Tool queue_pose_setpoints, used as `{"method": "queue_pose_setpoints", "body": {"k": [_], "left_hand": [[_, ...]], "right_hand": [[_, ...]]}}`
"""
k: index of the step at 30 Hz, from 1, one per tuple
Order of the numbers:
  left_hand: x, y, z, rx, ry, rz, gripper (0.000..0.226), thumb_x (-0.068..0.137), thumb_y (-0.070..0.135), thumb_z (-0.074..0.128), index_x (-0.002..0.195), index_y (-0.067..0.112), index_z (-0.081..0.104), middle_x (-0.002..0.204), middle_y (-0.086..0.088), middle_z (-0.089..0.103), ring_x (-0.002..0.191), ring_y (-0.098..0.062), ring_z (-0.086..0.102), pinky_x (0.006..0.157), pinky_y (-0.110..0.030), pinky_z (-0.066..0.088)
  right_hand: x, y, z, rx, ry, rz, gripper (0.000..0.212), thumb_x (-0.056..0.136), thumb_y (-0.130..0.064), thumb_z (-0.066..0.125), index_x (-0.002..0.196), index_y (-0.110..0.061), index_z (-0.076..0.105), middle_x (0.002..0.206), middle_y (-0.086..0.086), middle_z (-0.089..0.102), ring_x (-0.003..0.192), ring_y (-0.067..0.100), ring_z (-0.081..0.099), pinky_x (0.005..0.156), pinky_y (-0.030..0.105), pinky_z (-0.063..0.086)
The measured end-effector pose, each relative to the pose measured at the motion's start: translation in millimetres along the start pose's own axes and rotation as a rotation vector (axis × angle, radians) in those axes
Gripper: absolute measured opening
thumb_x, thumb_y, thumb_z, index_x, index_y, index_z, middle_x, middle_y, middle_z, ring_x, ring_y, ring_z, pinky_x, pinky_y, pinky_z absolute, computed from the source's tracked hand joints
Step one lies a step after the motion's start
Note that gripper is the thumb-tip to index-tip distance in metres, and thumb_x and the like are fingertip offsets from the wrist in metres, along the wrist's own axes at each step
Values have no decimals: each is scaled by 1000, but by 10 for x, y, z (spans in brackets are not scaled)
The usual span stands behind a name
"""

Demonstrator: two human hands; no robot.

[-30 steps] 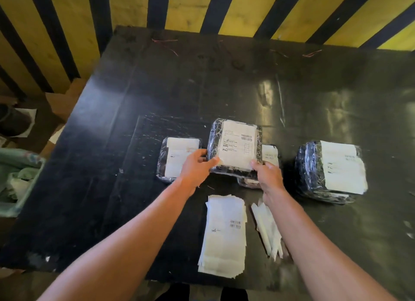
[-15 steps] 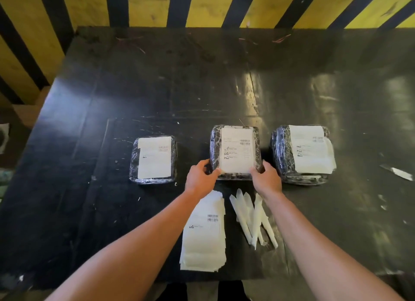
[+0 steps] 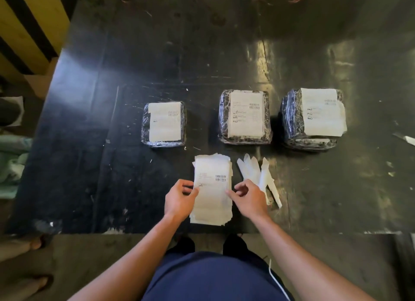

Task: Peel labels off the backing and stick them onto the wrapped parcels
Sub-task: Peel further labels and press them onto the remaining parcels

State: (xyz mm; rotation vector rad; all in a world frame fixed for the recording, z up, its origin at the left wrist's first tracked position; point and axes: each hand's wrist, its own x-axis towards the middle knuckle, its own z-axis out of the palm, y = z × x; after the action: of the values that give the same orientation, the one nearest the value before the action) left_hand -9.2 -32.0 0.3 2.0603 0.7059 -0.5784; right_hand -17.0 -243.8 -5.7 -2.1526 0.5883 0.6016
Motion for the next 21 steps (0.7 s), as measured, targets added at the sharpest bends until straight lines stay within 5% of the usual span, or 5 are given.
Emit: {"method": "queue_pose_setpoints", "body": {"k": [7, 21], "left_hand": [[-23, -73, 105, 89, 5, 68, 19, 95, 30, 75, 107, 29, 60, 91, 11, 71, 83, -9, 70, 74, -38, 64], [97, -20, 82, 110, -15, 31, 21, 97, 38, 74, 109, 26, 61, 92, 9, 69, 82, -10, 69, 72, -32, 62]], "right_hand": [[61, -74, 168, 127, 50, 149, 42, 81, -55, 83, 93, -19, 64, 95, -5, 68, 87, 13, 63, 64, 20, 42], [160, 62, 61, 257, -63, 174, 18, 95, -25, 75, 92, -7, 72, 102, 2, 72, 96, 18, 66, 87, 29, 51]]}}
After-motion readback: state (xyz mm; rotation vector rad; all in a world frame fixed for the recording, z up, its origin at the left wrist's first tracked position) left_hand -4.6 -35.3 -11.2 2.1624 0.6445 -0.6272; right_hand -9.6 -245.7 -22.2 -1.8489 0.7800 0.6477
